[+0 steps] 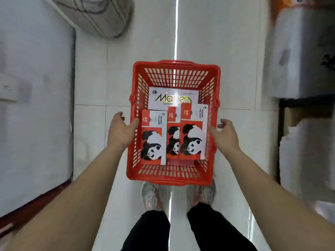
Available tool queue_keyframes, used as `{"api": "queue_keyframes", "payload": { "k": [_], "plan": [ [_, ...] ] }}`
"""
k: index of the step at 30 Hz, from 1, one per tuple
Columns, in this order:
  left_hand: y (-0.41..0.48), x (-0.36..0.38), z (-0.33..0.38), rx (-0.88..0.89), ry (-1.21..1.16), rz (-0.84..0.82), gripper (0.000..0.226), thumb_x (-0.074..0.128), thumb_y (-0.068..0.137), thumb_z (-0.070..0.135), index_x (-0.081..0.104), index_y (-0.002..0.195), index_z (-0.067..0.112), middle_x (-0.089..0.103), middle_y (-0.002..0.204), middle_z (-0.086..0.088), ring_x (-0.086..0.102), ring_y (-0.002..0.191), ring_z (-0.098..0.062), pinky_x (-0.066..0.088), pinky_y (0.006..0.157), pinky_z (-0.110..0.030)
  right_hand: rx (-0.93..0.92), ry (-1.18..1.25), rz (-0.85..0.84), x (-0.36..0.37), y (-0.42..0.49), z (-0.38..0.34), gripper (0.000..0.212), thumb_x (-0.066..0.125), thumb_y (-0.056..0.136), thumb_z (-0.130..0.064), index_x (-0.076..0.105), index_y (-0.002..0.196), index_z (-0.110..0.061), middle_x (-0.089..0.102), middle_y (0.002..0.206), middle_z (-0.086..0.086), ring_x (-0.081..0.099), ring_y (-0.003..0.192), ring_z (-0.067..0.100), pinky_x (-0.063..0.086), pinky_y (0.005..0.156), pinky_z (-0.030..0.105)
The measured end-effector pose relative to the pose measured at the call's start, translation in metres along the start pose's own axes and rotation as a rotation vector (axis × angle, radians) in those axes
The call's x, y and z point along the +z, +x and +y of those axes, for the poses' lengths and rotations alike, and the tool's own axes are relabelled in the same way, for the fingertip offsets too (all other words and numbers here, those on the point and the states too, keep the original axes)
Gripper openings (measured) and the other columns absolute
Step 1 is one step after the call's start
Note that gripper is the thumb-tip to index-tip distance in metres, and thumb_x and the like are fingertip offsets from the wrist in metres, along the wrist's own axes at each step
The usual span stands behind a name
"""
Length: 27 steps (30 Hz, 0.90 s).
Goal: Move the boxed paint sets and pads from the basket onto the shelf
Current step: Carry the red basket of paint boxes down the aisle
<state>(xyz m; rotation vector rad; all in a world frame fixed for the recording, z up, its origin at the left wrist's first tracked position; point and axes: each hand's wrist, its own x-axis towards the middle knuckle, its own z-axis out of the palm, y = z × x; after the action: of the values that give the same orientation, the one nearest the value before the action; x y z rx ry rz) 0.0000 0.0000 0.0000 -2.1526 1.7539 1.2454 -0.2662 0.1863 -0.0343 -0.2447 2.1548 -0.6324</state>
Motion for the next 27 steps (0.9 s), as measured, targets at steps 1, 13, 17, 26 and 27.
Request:
{"api": "queue_keyframes", "payload": {
  "k": [1,13,17,26,27],
  "plan": [
    [0.011,0.01,-0.008,-0.012,-0.019,0.012,0.079,0.064,0.092,0.054,0.035,0.153,0.013,0.055,0.149,-0.009,0.062,0.125,-0.032,0.05,0.105,-0.049,-0.015,0.02,0.008,0.008,0.009,0.006,0.058,0.071,0.096,-0.033,0.049,0.144,-0.011,0.065,0.123,-0.007,0.065,0.105,0.021,0.045,0.079,0.025],
    [0.036,0.054,-0.044,0.134,0.002,0.078,0.024,0.052,0.103,0.019,0.062,0.122,0.007,0.071,0.11,-0.01,0.064,0.09,-0.026,0.044,0.079,-0.032,-0.187,-0.082,0.052,0.033,0.036,0.044,0.022,0.056,0.102,-0.011,0.062,0.124,-0.011,0.064,0.091,-0.013,0.059,0.074,0.005,0.04,0.057,-0.002],
    [-0.01,0.023,-0.025,0.164,-0.058,0.11,0.018,0.054,0.102,0.016,0.063,0.114,0.007,0.068,0.092,-0.003,0.068,0.087,-0.032,0.053,0.077,-0.039,-0.209,-0.047,0.068,-0.005,0.003,0.016,0.02,0.057,0.102,-0.013,0.065,0.119,-0.018,0.063,0.086,-0.023,0.06,0.075,-0.007,0.042,0.057,0.002],
    [-0.19,-0.167,0.13,0.192,-0.089,0.102,0.019,0.055,0.103,0.019,0.064,0.119,0.014,0.069,0.096,0.001,0.069,0.086,-0.026,0.053,0.077,-0.037,-0.289,-0.021,0.057,-0.179,-0.168,-0.151,0.014,0.056,0.106,-0.024,0.054,0.115,-0.034,0.058,0.091,-0.034,0.063,0.075,-0.013,0.041,0.06,0.005],
    [-0.212,-0.189,0.149,0.196,-0.086,0.11,0.02,0.055,0.103,0.019,0.063,0.12,0.014,0.07,0.098,0.0,0.069,0.084,-0.025,0.052,0.074,-0.034,-0.297,-0.017,0.057,-0.202,-0.188,-0.172,0.014,0.055,0.106,-0.024,0.054,0.115,-0.035,0.057,0.092,-0.035,0.063,0.075,-0.014,0.041,0.06,0.005]
  ]
}}
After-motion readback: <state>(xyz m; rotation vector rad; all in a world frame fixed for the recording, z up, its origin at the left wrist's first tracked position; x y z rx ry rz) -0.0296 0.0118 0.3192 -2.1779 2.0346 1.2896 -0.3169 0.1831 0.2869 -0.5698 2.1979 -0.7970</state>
